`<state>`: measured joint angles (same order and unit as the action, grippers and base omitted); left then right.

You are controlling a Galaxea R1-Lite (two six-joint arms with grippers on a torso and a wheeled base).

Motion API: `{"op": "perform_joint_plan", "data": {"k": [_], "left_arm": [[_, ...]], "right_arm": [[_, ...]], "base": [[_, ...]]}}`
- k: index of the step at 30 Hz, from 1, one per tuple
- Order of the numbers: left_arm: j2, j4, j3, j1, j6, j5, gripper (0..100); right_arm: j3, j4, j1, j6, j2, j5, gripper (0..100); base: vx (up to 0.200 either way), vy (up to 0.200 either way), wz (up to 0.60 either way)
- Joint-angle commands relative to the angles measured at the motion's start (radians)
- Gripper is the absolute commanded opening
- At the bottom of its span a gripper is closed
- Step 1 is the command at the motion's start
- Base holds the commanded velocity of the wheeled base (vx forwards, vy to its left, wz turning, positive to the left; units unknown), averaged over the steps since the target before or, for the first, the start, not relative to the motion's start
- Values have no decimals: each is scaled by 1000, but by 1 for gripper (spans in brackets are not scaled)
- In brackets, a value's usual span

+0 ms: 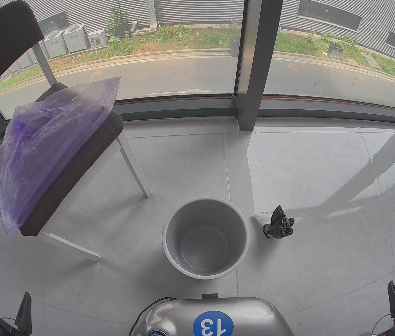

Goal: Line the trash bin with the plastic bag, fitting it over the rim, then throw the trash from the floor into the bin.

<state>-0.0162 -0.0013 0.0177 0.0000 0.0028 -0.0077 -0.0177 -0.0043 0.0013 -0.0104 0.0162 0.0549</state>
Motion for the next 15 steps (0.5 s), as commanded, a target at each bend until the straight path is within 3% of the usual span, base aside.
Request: {"op": "perform_joint_plan", "data": {"k": [1,15], "left_arm": [[16,0,-18,0,0,0,100],[16,0,-18,0,0,0,100]], "right_arm": [[18,0,0,0,-16,0,100],[18,0,0,0,-16,0,100]], "base": [[0,0,0],[0,0,0]]}}
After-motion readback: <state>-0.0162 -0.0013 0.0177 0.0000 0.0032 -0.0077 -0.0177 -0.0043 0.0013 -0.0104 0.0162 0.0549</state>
